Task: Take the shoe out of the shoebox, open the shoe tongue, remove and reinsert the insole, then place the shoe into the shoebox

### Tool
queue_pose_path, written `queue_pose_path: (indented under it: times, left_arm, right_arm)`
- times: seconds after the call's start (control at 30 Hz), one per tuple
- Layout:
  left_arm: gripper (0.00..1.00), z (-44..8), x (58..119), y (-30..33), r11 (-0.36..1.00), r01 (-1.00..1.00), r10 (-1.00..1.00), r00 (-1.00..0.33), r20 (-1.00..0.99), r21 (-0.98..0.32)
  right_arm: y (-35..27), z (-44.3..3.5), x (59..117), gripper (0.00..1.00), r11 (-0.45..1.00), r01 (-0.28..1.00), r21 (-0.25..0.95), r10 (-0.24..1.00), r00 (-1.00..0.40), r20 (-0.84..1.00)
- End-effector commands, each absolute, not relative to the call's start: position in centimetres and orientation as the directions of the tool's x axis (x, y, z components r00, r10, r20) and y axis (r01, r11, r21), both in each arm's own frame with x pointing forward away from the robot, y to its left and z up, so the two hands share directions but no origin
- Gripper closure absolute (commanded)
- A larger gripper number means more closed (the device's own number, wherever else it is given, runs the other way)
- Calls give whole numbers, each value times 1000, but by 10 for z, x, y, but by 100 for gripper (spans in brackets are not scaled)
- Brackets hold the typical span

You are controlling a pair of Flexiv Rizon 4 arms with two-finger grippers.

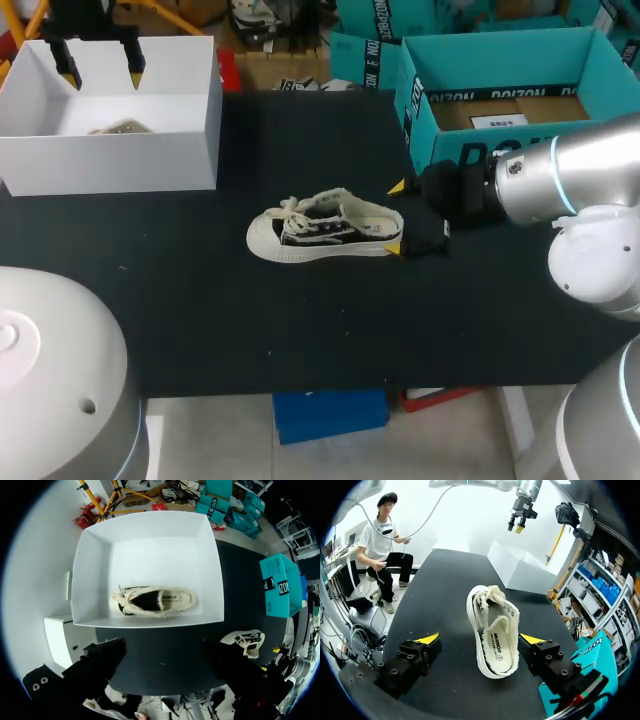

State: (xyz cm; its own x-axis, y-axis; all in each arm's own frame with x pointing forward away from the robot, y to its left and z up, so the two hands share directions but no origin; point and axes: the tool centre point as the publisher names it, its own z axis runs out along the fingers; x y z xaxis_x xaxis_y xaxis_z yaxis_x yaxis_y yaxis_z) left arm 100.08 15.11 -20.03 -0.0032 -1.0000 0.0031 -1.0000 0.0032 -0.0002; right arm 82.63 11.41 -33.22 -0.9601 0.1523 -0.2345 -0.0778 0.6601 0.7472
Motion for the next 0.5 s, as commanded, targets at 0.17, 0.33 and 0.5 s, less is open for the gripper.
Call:
queue_pose_path:
  times: [0.17,0.33,0.5]
  left_arm:
    - [0,-200,1001,151,2,-1000,-1000,-2,2,1]
    - [0,-200,1001,151,2,-1000,-1000,-2,2,1]
    - [0,-200,1001,151,2,-1000,-1000,-2,2,1]
  right_arm:
    - [120,-368,853,0,550,-79,832,166,-965,-202]
    - [119,-376,863,0,539,-67,840,164,-969,-183]
    - [117,-384,870,0,522,-48,851,166,-974,-157]
